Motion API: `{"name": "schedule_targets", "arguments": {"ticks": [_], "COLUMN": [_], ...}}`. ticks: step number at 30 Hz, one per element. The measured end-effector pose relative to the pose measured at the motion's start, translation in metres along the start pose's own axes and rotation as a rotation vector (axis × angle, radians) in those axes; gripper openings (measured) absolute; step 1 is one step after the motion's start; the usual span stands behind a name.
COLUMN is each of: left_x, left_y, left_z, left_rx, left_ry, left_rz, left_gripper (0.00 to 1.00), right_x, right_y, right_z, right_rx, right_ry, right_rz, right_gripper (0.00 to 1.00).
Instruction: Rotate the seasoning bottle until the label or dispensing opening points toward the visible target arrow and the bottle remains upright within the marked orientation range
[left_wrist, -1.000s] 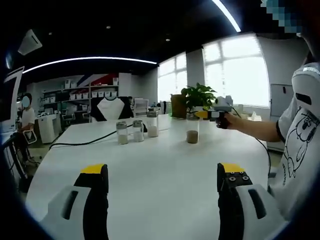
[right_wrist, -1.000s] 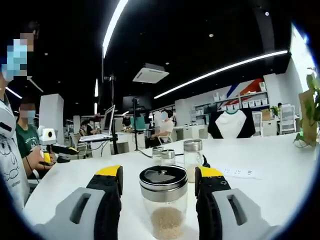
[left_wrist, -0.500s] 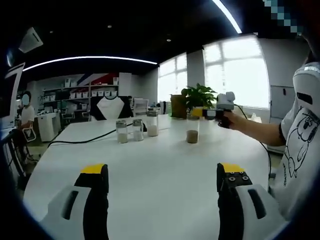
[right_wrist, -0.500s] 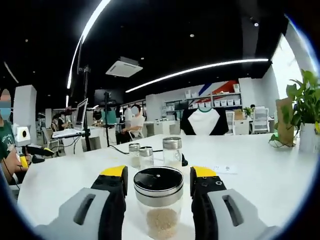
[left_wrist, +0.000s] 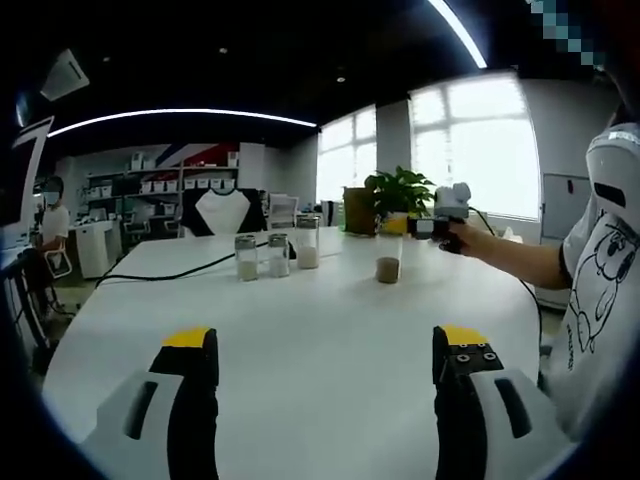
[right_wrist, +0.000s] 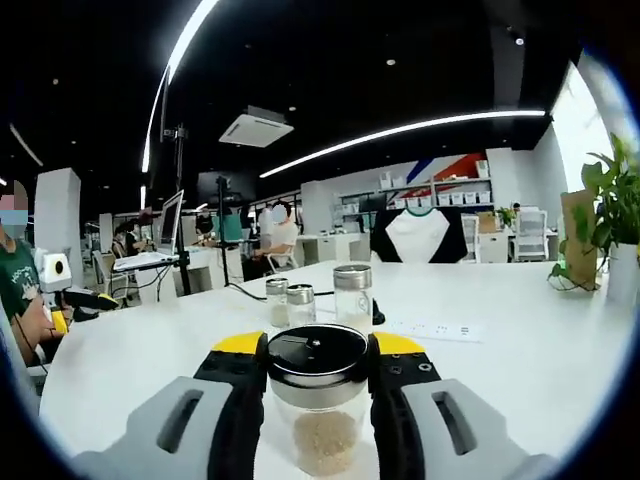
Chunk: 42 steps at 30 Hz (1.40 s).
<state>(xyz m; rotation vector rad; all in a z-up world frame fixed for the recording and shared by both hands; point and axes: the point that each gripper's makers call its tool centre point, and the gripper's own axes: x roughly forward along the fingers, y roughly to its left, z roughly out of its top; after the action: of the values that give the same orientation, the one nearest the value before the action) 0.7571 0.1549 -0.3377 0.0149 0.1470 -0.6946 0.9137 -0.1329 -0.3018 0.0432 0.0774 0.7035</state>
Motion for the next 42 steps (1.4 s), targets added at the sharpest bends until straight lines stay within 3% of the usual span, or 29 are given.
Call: {"name": "schedule_targets", "arguments": {"ticks": [5, 12, 25, 33, 34, 35, 37, 39, 42], "left_x": [-0.001, 0.0, -0.006, 0.003, 0.003, 0.004, 0.004, 0.004, 0.003], "left_y": [0.003, 0.001, 0.002, -0.004, -0.005, -0.005, -0.006, -0.005, -0.004], "left_z": [0.003, 0.0, 0.004, 0.004, 0.005, 0.006, 0.008, 0.01, 0.01], "left_rx": [0.006, -0.01, -0.001, 0.01, 0.011, 0.012, 0.015, 0.015, 0.012], "left_ry": [-0.002, -0.006, -0.013, 0.0, -0.002, -0.006, -0.011, -0.016, -0.016], "left_rz": [0.001, -0.007, 0.001, -0.03, -0.035, -0.04, -0.042, -0.043, -0.045], "left_gripper": [0.92, 0.92, 0.92, 0.92, 0.92, 0.92, 0.92, 0.92, 0.92], "right_x": [-0.002, -0.004, -0.005, -0.006, -0.007, -0.008, -0.01, -0.01, -0.012], "right_y": [0.003, 0.007, 0.014, 0.015, 0.014, 0.012, 0.012, 0.012, 0.014], "right_z": [0.0, 0.0, 0.0, 0.002, 0.004, 0.014, 0.021, 0.018, 0.018], "right_rx": [0.002, 0.021, 0.008, -0.006, 0.002, 0.044, 0.085, 0.055, 0.014], "right_ry": [-0.028, -0.015, -0.018, 0.006, 0.0, -0.053, -0.08, -0.05, -0.039], "right_rz": [0.086, 0.184, 0.27, 0.239, 0.232, 0.212, 0.187, 0.153, 0.101], "right_gripper": [0.38, 0.38, 0.38, 0.39, 0.41, 0.45, 0.57, 0.61, 0.58]}}
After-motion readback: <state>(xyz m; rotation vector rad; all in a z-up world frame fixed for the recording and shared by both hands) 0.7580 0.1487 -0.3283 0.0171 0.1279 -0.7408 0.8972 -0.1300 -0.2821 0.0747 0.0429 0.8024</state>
